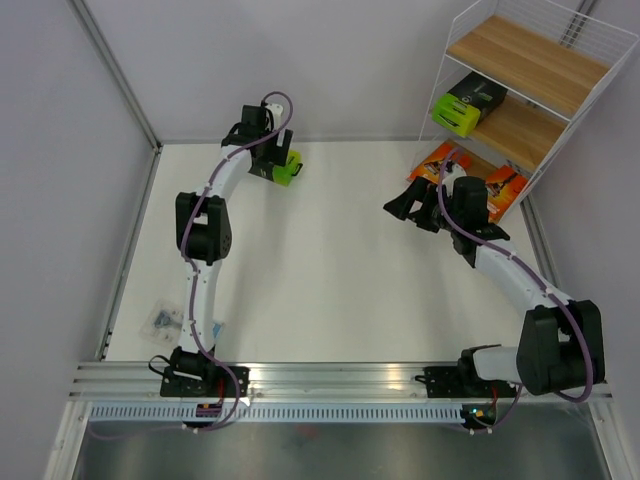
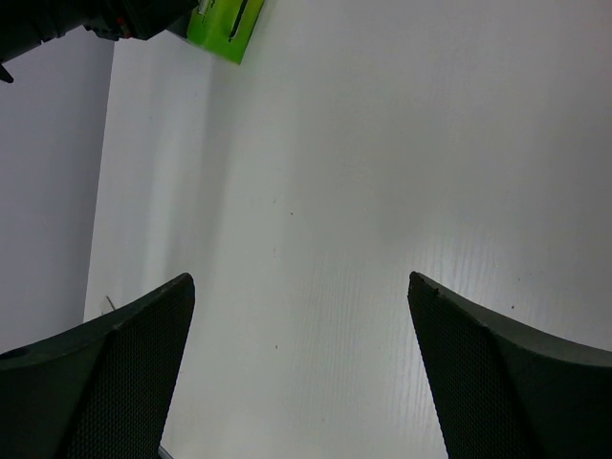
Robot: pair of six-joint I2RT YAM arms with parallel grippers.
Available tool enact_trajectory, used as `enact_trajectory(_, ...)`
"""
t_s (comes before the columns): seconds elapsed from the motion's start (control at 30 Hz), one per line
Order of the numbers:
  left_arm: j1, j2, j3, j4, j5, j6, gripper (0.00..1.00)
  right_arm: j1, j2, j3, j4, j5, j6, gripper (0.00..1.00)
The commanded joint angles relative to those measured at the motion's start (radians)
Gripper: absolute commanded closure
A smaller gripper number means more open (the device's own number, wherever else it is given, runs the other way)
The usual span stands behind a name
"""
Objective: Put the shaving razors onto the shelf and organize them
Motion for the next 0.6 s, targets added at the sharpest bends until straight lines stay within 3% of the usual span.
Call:
enact_trajectory(0.0, 0.010, 0.042, 0.039, -0.121, 0.085, 0.121, 0.00, 0.012, 0.035, 0.034, 0.061, 0.002, 0.017, 0.02)
enact_trajectory(0.27, 0.010, 0.047, 0.017, -0.190, 0.189, 0.167, 0.00, 0.046, 0.027, 0.080, 0.006, 0.048, -0.003, 0.02)
enact_trajectory(0.57, 0.007, 0.028, -0.032, -0.311, 0.430, 0.240, 0.00, 0.064, -0.011, 0.060, -0.010, 0.079, 0.012, 0.02)
